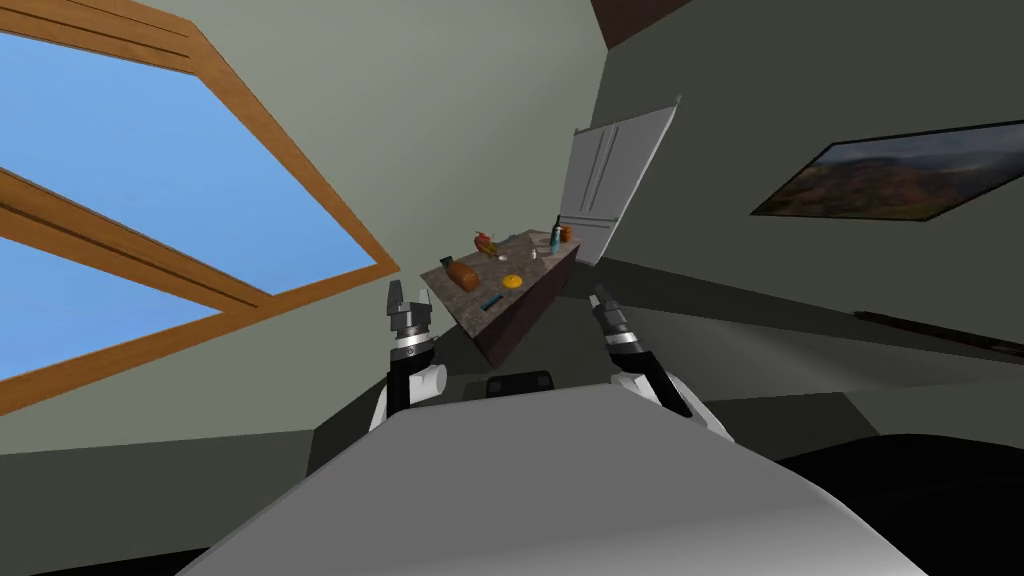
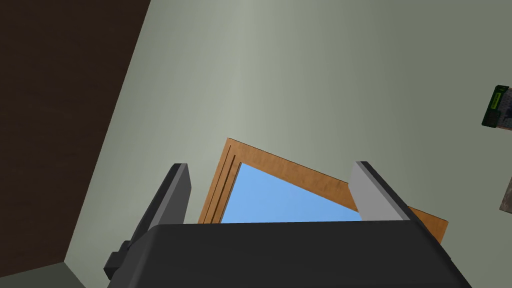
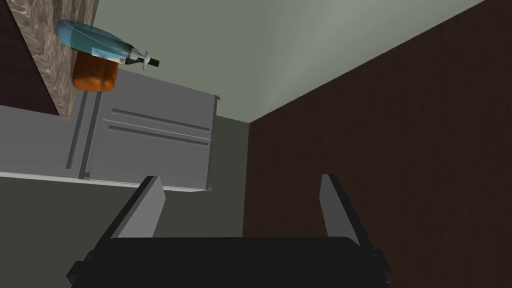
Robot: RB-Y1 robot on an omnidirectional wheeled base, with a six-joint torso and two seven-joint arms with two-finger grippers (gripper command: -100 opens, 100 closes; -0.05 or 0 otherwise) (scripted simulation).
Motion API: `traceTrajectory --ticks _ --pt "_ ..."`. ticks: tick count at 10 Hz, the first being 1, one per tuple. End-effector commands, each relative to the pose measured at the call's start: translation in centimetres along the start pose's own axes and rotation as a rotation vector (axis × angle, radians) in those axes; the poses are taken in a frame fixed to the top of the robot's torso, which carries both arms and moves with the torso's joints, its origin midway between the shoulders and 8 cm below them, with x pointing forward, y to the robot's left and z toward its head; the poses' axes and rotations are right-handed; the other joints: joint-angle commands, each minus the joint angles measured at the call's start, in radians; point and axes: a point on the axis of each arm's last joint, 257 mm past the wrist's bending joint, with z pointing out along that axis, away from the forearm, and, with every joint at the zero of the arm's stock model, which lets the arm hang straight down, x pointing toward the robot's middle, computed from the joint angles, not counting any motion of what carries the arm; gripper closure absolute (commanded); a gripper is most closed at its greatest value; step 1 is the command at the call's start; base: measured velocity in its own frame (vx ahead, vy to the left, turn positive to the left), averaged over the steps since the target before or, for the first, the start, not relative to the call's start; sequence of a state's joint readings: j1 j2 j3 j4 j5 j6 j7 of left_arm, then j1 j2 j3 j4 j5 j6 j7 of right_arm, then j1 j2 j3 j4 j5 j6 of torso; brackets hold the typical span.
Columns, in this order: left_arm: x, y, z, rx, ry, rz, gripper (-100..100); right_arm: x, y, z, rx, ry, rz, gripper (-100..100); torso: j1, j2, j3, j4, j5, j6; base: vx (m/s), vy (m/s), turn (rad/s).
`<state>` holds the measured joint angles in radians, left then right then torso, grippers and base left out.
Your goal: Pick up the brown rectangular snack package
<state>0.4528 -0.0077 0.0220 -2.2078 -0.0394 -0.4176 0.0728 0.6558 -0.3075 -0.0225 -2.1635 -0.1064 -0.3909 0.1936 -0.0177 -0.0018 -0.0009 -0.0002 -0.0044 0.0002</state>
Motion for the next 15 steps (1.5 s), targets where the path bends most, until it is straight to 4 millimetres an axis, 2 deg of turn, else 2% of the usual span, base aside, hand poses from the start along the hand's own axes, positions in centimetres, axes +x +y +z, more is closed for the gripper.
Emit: traceTrajectory --ticks 1,2,3,6,7,8,9,10,11,12,13,14,15 --pt "0.0 0.0 0.0 0.0 0.0 0.0 0 0.5 -1.3 -0.8 0.032 0.05 -0.039 -100 0.0 0.0 0.0 0.0 0.0 0.0 -0.05 -0.23 0.277" --pt "0.0 0.0 0.0 0.0 0.0 0.0 0 0.9 -2.5 -1.6 0.061 0.085 -0.066 -100 0.001 0.002 0.001 0.0 0.001 0.0 -0.091 -0.322 0.402" --pt "0.0 0.0 0.0 0.0 0.0 0.0 0 1.0 -2.5 -1.6 0.059 0.099 -0.075 -100 -0.004 0.004 0.002 0.001 0.0 -0.001 -0.049 -0.271 0.243" --pt "0.0 0.0 0.0 0.0 0.0 0.0 0 2.1 -6.2 -4.9 0.147 0.222 -0.162 -100 -0.003 0.002 0.001 0.0 0.0 0.0 -0.087 -0.298 0.419" --pt "0.0 0.0 0.0 0.0 0.0 0.0 0 2.1 -6.2 -4.9 0.145 0.236 -0.171 -100 -0.007 0.003 0.002 0.001 -0.001 0.0 -0.099 -0.246 0.361" --pt "0.0 0.0 0.0 0.0 0.0 0.0 0 2.3 -7.6 -6.2 0.176 0.282 -0.202 -100 -0.001 0.001 0.001 0.0 -0.001 0.0 -0.074 -0.155 0.398" --pt "0.0 0.0 0.0 0.0 0.0 0.0 0 2.3 -7.6 -6.2 0.176 0.282 -0.202 -100 0.004 -0.001 0.0 0.0 0.001 0.0 -0.062 -0.129 0.27" --pt "0.0 0.0 0.0 0.0 0.0 0.0 0 2.5 -8.9 -7.6 0.208 0.33 -0.235 -100 0.007 -0.002 -0.001 0.0 0.001 0.0 -0.084 -0.178 0.328" --pt "0.0 0.0 0.0 0.0 0.0 0.0 0 2.5 -8.9 -7.6 0.208 0.33 -0.235 -100 0.004 -0.002 -0.001 0.0 0.001 0.0 -0.073 -0.135 0.284" --pt "0.0 0.0 0.0 0.0 0.0 0.0 0 2.5 -10.3 -9.1 0.241 0.378 -0.268 -100 0.006 -0.003 -0.002 0.0 0.001 0.0 -0.076 -0.137 0.35" --pt "0.0 0.0 0.0 0.0 0.0 0.0 0 2.5 -10.3 -9.1 0.241 0.378 -0.268 -100 0.006 -0.003 -0.002 -0.001 0.001 0.0 -0.07 -0.098 0.348" --pt "0.0 0.0 0.0 0.0 0.0 0.0 0 2.3 -11.8 -10.7 0.275 0.429 -0.303 -100 0.008 -0.004 -0.002 -0.001 0.002 0.0 -0.085 -0.079 0.408" --pt "0.0 0.0 0.0 0.0 0.0 0.0 0 2.3 -11.8 -10.7 0.275 0.429 -0.303 -100 0.009 -0.003 -0.002 -0.001 0.002 0.0 -0.074 -0.084 0.312"
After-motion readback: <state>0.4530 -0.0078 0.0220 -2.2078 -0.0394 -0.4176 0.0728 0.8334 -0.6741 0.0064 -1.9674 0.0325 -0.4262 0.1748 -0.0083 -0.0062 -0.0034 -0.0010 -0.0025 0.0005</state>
